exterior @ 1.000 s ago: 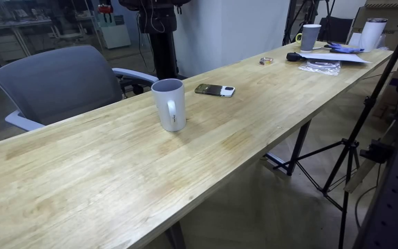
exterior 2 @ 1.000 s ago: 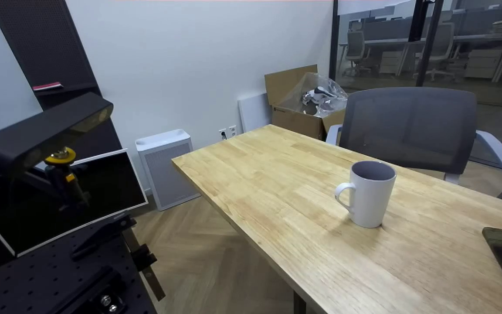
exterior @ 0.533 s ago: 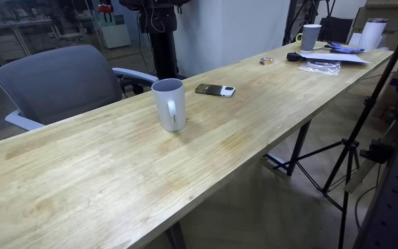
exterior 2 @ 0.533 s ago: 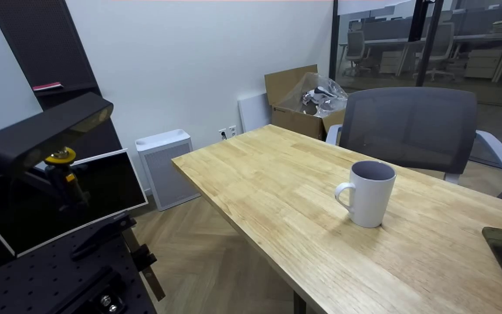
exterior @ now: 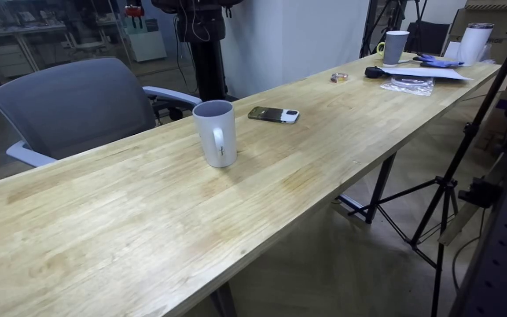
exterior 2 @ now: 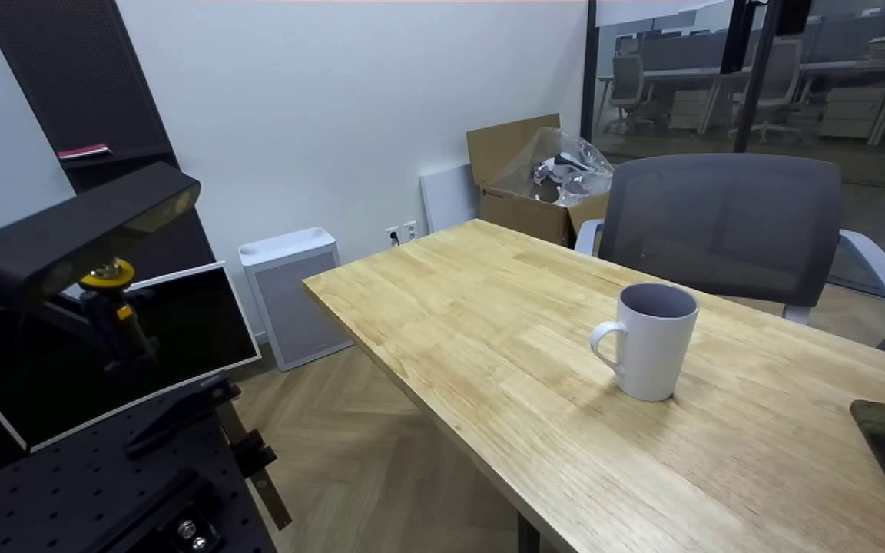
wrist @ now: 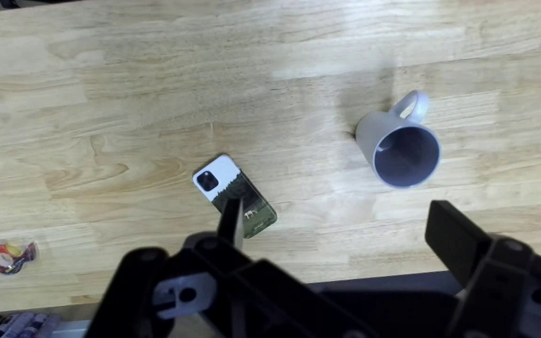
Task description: Move the white mug to the left side of the table
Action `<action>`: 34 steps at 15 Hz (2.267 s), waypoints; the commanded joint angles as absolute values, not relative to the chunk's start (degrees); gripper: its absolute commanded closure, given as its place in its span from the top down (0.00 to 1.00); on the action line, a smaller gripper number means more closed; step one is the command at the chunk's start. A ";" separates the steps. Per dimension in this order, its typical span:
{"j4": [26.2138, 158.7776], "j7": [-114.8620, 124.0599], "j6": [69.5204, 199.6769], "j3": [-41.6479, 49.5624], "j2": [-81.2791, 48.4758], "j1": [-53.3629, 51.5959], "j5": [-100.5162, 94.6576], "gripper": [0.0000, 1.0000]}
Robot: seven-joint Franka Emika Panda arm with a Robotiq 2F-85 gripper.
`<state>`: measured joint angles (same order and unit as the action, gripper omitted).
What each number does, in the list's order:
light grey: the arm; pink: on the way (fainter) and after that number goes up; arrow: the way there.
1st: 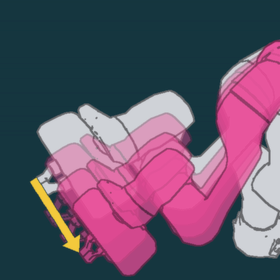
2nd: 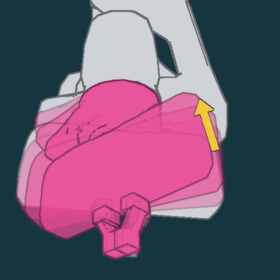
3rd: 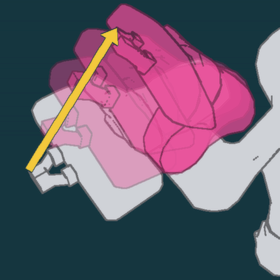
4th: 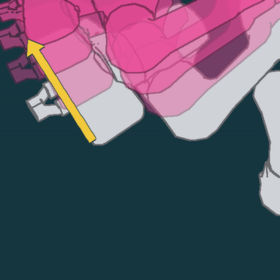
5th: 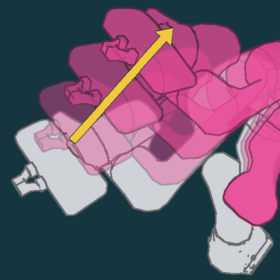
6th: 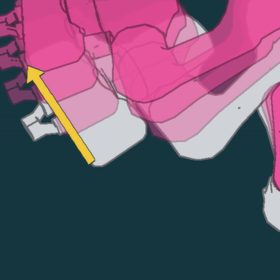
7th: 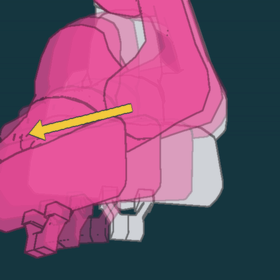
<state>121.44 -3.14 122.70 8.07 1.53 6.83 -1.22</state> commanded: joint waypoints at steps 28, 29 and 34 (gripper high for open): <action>99.08 2.41 117.51 4.30 -26.40 3.19 -2.29 1.00; 99.54 2.91 117.91 4.33 -26.91 3.04 -2.38 1.00; 101.68 5.77 122.14 4.69 -29.90 2.24 -2.57 1.00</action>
<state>100.87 2.52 120.07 4.34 -28.44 3.13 -1.64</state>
